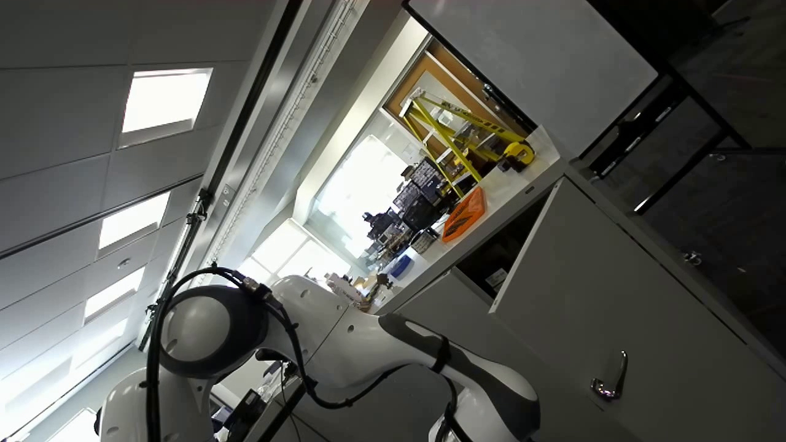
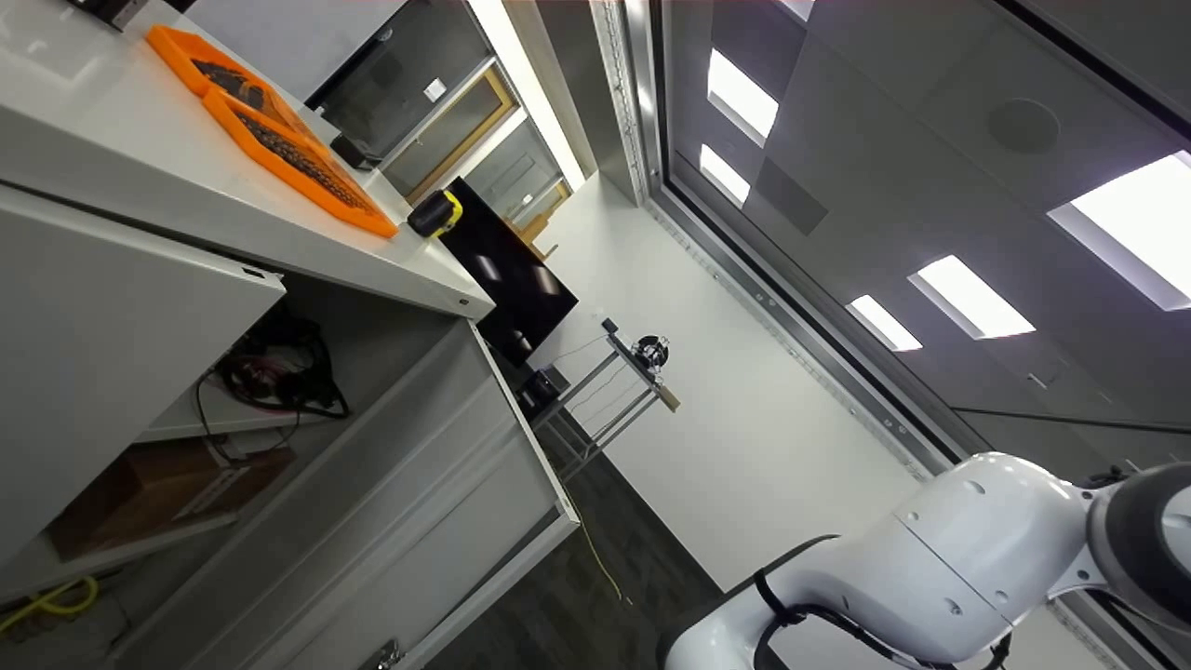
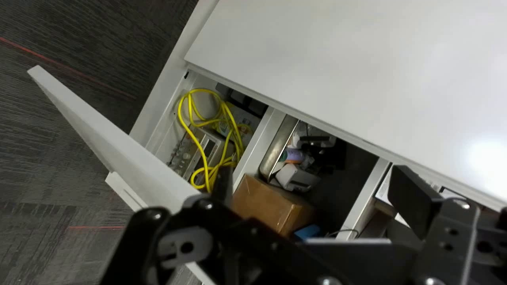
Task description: Open the drawer door on the right
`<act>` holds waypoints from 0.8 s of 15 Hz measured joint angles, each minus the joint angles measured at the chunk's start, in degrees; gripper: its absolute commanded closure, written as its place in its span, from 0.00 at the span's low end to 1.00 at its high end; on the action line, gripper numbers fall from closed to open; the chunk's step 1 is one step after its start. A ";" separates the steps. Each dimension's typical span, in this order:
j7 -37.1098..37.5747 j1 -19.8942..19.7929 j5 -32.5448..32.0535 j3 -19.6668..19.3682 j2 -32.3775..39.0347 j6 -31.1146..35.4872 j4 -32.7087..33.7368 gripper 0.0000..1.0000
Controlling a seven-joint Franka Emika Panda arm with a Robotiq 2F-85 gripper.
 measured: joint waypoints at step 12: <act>-14.19 10.02 15.71 6.91 -1.55 2.33 4.86 0.42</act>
